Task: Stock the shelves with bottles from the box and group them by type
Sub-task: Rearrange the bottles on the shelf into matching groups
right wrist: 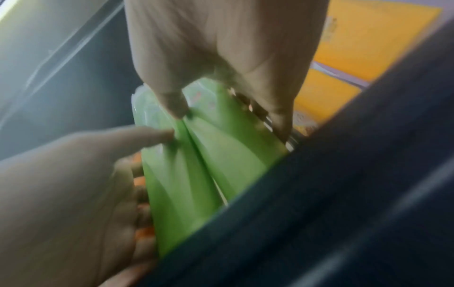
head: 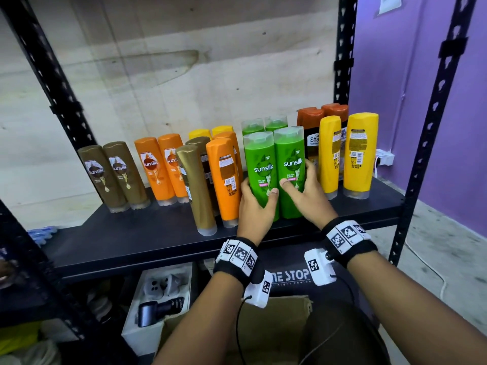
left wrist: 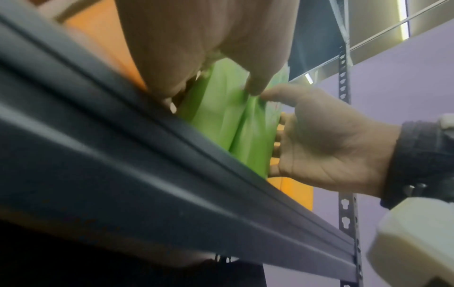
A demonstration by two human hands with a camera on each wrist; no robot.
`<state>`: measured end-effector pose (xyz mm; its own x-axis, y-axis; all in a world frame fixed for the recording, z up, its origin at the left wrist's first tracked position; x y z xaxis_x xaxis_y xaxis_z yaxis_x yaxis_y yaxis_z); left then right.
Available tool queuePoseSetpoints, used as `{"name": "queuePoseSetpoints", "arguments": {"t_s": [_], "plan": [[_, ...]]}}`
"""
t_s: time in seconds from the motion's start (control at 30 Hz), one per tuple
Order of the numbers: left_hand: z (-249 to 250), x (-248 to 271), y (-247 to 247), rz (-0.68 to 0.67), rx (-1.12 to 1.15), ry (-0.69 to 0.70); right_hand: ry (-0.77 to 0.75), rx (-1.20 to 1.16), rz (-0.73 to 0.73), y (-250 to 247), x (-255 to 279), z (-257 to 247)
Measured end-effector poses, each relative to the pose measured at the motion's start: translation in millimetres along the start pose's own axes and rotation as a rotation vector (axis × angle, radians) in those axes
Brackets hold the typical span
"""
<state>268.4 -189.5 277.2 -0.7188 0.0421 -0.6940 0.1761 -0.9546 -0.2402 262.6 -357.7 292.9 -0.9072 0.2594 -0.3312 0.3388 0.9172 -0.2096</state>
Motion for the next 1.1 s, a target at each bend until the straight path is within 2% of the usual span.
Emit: {"name": "queuePoseSetpoints", "arguments": {"t_s": [0.2,0.4,0.83,1.1], "plan": [[29,-17,-13,-0.148,-0.190,0.048,0.065,0.270,-0.026,-11,-8,-15],[44,-30,-13,-0.199,-0.297,0.042,0.057,0.356,-0.002,-11,-11,-28],[30,-32,-4,-0.135,-0.296,-0.001,0.110,0.403,0.095,-7,-16,-26],[3,-58,19,-0.149,-0.310,-0.141,0.181,0.399,0.109,4,-51,-14]]}}
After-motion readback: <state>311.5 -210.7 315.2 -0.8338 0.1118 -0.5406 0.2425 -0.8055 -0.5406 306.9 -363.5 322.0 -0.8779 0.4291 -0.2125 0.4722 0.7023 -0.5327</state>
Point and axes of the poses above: each hand's wrist, its own x-axis away from the middle knuckle, its own y-axis out of the palm, z = x × y, the point moved 9 cm from there along -x, towards the middle knuckle, and after that the axes turned 13 degrees about y, right-handed, at the moved point
